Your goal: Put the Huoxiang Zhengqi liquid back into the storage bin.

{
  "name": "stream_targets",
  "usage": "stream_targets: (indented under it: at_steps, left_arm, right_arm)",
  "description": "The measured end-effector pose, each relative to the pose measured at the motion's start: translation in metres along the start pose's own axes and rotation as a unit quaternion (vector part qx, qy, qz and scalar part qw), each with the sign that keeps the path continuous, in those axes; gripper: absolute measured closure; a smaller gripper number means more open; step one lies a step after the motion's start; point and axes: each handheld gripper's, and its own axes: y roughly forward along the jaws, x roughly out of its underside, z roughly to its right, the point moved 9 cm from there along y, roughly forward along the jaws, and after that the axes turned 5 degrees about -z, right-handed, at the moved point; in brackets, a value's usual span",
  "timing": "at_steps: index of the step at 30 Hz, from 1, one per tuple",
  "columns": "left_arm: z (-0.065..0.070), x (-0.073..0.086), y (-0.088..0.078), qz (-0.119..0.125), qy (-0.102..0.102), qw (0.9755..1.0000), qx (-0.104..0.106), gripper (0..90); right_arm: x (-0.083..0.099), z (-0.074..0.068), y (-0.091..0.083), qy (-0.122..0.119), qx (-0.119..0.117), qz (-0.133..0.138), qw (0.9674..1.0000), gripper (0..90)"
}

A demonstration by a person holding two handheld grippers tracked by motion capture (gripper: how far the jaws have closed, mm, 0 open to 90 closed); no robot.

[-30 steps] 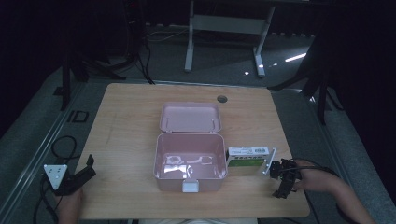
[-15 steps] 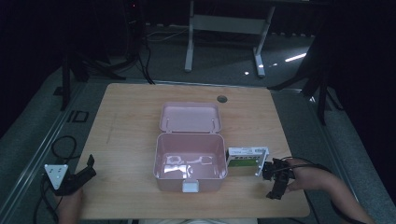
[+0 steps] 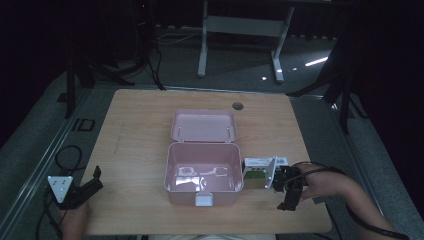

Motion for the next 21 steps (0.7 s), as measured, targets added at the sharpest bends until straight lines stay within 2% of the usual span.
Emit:
stream_targets:
  at_steps: [2,4,6,9,16,21]
  left_arm:
    - [0.000,0.000,0.000,0.000,0.000,1.0000,0.000,2.1]
    - [0.000,0.000,0.000,0.000,0.000,1.0000,0.000,2.1]
    - [0.000,0.000,0.000,0.000,-0.001,1.0000,0.001,2.1]
    - [0.000,0.000,0.000,-0.001,-0.001,1.0000,0.001,2.1]
    - [0.000,0.000,0.001,-0.001,-0.001,1.0000,0.003,2.1]
    - [0.000,0.000,0.001,-0.002,0.000,1.0000,0.002,2.1]
  right_arm:
    - [-0.003,0.001,-0.006,-0.005,0.001,0.005,1.0000,17.7]
    - [-0.006,0.004,-0.016,-0.011,0.013,0.010,0.9998,17.9]
    - [-0.008,0.009,-0.022,-0.018,0.029,0.008,0.9994,17.9]
    - [-0.009,0.015,-0.028,-0.020,0.036,0.002,0.9992,17.9]
    - [-0.013,0.034,-0.047,-0.011,0.048,0.012,0.9987,21.2]
    - [-0.014,0.050,-0.055,-0.002,0.052,0.008,0.9986,22.7]
